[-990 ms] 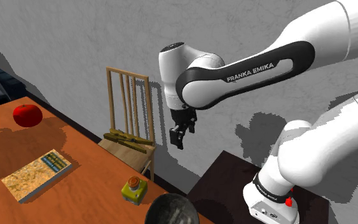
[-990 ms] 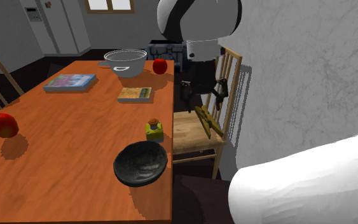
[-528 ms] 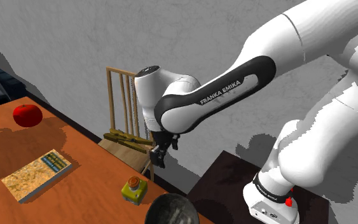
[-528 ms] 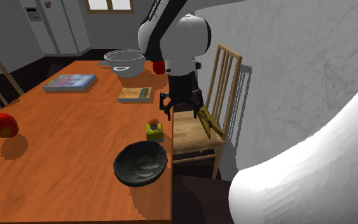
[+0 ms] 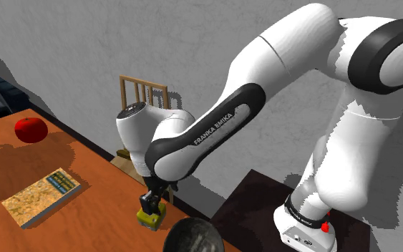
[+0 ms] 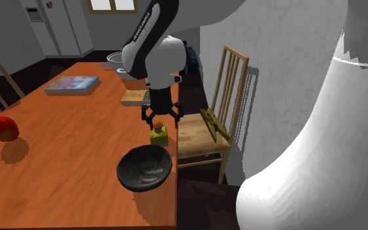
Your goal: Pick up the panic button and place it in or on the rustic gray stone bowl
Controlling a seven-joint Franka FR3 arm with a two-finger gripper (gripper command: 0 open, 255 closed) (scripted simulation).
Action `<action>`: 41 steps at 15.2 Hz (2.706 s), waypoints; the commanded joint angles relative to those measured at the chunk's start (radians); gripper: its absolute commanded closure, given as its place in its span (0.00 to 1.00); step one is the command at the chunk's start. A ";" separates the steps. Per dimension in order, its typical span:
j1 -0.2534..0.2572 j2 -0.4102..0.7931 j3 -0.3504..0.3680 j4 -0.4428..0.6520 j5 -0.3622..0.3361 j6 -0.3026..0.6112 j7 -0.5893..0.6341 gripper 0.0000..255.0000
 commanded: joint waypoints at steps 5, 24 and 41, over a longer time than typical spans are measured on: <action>0.040 0.132 -0.003 0.060 -0.061 0.061 0.065 0.00; 0.048 0.167 -0.011 0.033 -0.082 0.119 0.079 1.00; -0.056 0.119 0.032 0.045 -0.010 0.241 -0.303 0.00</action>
